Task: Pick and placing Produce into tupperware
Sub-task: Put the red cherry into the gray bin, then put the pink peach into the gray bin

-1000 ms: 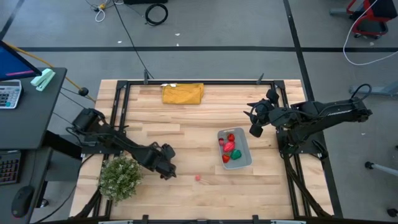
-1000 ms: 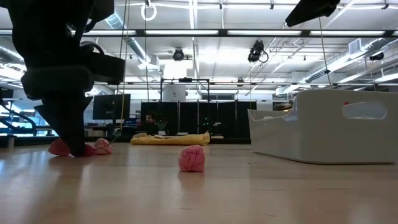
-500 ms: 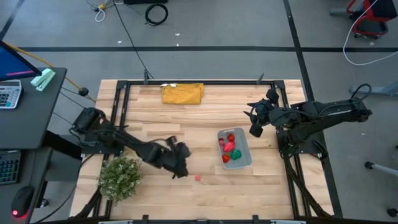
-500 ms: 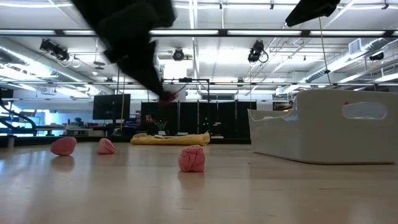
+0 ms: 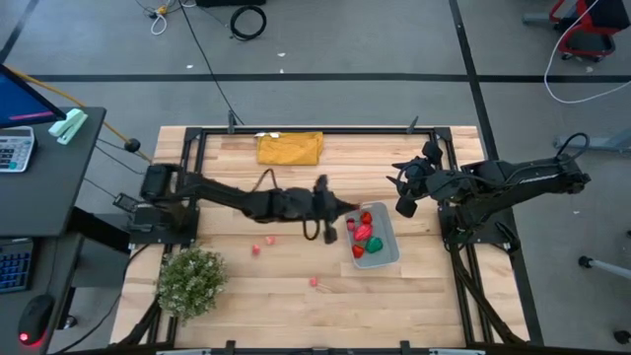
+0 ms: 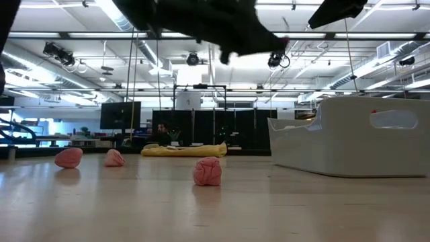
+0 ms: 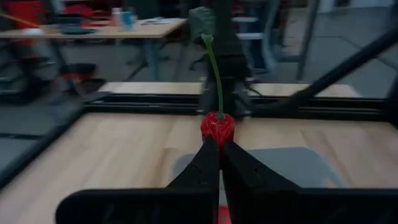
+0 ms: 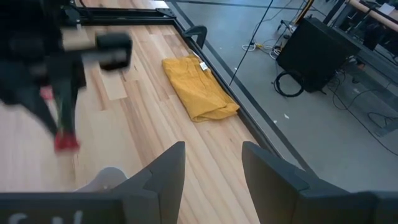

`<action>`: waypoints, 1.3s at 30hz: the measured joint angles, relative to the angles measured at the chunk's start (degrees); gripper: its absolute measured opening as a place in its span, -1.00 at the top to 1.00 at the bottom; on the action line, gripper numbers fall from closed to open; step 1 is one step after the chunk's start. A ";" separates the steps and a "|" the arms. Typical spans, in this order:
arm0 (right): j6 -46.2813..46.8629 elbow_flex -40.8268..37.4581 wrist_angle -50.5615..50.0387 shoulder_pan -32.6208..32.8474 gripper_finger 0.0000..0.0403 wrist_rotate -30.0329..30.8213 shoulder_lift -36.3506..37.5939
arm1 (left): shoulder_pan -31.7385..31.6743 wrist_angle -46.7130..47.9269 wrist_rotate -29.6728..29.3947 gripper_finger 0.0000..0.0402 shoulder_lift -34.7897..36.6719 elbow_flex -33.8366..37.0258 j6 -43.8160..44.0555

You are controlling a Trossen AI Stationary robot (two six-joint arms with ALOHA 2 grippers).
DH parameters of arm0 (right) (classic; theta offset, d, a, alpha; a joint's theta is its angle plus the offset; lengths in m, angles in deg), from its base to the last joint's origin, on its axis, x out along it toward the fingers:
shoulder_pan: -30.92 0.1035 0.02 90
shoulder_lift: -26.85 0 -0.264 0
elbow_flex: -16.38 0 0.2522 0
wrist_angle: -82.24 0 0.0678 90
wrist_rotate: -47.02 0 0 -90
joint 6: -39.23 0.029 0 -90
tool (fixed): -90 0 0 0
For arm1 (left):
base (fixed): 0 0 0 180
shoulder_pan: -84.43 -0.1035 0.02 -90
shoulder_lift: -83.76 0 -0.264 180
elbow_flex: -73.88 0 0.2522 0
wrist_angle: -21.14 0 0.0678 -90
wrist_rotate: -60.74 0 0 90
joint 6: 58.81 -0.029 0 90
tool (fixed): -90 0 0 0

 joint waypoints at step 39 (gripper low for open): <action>-0.45 -0.95 -0.07 0.00 0.17 0.10 -0.02 | 0.60 103.01 -1.93 0.12 -20.17 -51.10 4.55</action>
